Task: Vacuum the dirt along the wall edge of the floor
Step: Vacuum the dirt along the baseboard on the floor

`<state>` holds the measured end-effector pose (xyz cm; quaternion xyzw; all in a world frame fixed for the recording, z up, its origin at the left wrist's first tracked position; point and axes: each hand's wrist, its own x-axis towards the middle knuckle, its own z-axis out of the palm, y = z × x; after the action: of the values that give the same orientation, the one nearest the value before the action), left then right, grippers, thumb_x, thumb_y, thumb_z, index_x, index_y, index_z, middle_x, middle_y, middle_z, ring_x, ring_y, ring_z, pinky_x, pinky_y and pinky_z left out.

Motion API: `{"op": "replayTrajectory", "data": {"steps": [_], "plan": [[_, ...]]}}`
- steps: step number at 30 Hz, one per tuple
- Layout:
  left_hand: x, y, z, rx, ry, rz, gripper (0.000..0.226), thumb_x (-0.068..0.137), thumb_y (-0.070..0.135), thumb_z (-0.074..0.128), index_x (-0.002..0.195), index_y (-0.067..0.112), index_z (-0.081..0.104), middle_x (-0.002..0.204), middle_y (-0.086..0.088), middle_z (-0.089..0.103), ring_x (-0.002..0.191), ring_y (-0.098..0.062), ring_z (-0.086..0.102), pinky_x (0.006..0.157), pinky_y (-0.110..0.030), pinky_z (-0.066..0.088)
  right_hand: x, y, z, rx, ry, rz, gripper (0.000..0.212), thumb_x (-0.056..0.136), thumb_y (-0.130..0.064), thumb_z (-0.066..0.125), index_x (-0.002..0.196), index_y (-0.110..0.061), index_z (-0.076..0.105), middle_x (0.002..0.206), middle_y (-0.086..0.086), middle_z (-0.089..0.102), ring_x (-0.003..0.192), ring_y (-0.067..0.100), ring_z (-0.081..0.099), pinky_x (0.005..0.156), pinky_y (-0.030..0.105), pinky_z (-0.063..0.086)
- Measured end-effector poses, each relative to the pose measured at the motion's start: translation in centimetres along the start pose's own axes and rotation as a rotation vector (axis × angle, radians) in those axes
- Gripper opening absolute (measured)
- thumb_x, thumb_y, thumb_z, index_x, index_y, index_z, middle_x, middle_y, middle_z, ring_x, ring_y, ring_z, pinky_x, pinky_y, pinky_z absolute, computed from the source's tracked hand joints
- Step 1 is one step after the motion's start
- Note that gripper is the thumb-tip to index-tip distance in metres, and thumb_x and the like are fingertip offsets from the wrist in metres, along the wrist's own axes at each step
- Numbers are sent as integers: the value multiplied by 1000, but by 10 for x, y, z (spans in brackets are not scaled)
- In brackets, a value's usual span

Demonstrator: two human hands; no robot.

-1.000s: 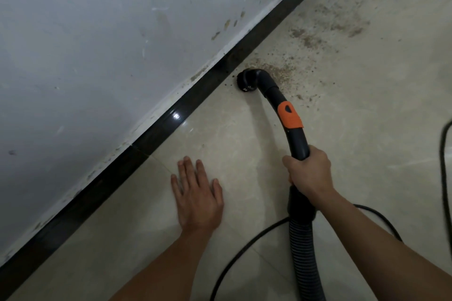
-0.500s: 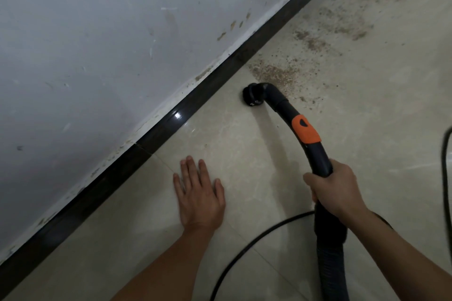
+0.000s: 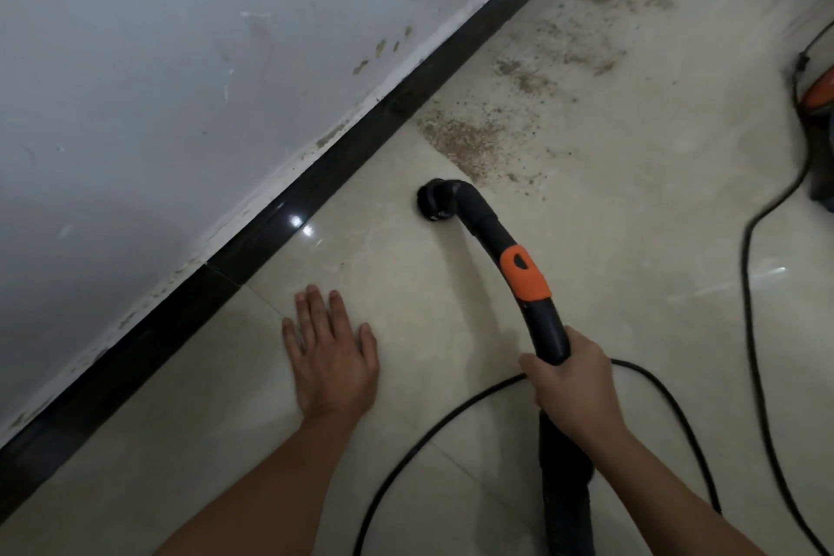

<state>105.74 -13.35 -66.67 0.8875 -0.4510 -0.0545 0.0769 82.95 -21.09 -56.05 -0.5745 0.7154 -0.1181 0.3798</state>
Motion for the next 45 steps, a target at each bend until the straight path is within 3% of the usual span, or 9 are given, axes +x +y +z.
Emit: {"op": "replayTrajectory", "data": {"steps": [6, 10, 17, 35, 45], "plan": [[-1, 0, 0, -11, 13, 2, 67, 92, 41, 27, 144, 1, 40, 154, -23, 30, 145, -35, 23, 117, -52, 13, -6, 48, -42, 86, 216, 148, 15, 79, -4, 70, 74, 4, 58, 58, 23, 61, 43, 26, 55, 44, 30, 45], [0, -1, 1, -7, 12, -8, 68, 92, 42, 26, 145, 1, 39, 155, -22, 28, 146, -33, 21, 117, -50, 10, 22, 48, -52, 188, 297, 207, 17, 78, -4, 69, 78, 10, 60, 58, 21, 60, 44, 25, 54, 46, 30, 47], [0, -1, 1, 5, 9, -8, 67, 92, 41, 27, 145, 2, 38, 155, -22, 28, 145, -34, 22, 117, -52, 13, 43, 18, -33, 213, 207, 158, 13, 76, -5, 67, 81, 4, 60, 58, 17, 59, 40, 22, 53, 39, 25, 44], [1, -1, -1, 13, -11, -14, 66, 94, 41, 27, 146, 2, 38, 156, -21, 27, 147, -32, 20, 117, -52, 15, 72, -42, 10, 163, 108, 34, 12, 76, -10, 67, 82, -5, 58, 67, 18, 61, 47, 26, 57, 50, 34, 53], [2, 0, -1, 18, -16, -13, 65, 93, 40, 29, 144, 2, 41, 155, -21, 28, 146, -32, 22, 116, -52, 16, 109, -89, 35, 185, 74, -4, 17, 75, -11, 68, 88, -6, 59, 71, 16, 61, 46, 25, 56, 49, 30, 49]]}}
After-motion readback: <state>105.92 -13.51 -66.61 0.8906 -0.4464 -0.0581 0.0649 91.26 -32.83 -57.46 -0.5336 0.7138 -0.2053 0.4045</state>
